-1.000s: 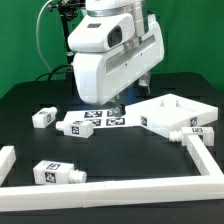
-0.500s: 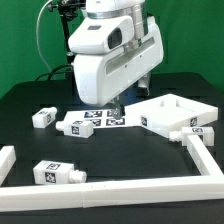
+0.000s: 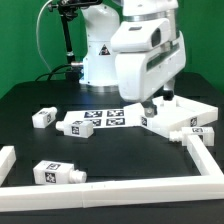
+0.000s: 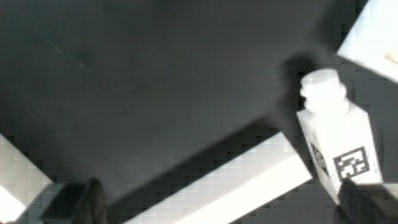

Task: Assemble one leg

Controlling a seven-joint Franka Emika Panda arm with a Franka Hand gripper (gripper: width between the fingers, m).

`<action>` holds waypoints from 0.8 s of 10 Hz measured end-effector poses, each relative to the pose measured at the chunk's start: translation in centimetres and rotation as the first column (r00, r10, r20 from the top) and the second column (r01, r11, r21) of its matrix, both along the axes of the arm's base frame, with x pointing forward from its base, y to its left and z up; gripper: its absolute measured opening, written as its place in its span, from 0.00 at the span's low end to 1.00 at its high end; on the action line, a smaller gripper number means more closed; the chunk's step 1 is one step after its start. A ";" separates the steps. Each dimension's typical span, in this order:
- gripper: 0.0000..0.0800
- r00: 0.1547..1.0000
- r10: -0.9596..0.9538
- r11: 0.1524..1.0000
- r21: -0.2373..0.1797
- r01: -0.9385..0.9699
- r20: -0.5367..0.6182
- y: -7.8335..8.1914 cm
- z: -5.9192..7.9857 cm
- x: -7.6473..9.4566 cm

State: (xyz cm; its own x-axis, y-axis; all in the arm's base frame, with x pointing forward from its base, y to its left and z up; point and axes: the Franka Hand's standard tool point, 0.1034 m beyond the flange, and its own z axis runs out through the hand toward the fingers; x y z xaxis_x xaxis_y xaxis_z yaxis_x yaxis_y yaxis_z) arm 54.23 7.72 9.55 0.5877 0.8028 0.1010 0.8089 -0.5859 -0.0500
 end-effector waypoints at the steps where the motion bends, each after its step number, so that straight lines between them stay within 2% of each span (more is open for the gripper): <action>1: 0.81 1.000 0.000 1.000 -0.005 0.000 -0.001 -0.3 0.0 0.0; 3: 0.81 1.000 0.001 1.000 -0.005 -0.001 0.012 0.0 -0.1 0.0; 4: 0.81 0.999 0.003 1.000 -0.001 -0.003 0.053 1.1 -0.8 -0.7; 5: 0.81 0.998 0.007 1.000 0.003 -0.007 0.061 2.4 -1.7 -1.9; 7: 0.81 0.997 -0.008 1.000 0.020 0.007 0.083 4.7 -4.0 -2.7; 8: 0.81 0.997 -0.015 1.000 0.023 0.013 0.076 5.2 -4.9 -3.0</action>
Offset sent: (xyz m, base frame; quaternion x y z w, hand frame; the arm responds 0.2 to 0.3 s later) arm -0.0396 0.0308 -0.0110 -0.0565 0.0553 -0.0167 0.9967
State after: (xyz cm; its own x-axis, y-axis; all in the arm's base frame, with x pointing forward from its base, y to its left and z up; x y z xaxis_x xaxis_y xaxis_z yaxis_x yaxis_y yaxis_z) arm 51.26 12.97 4.60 0.5889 0.7914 0.1641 0.8025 -0.5967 -0.0023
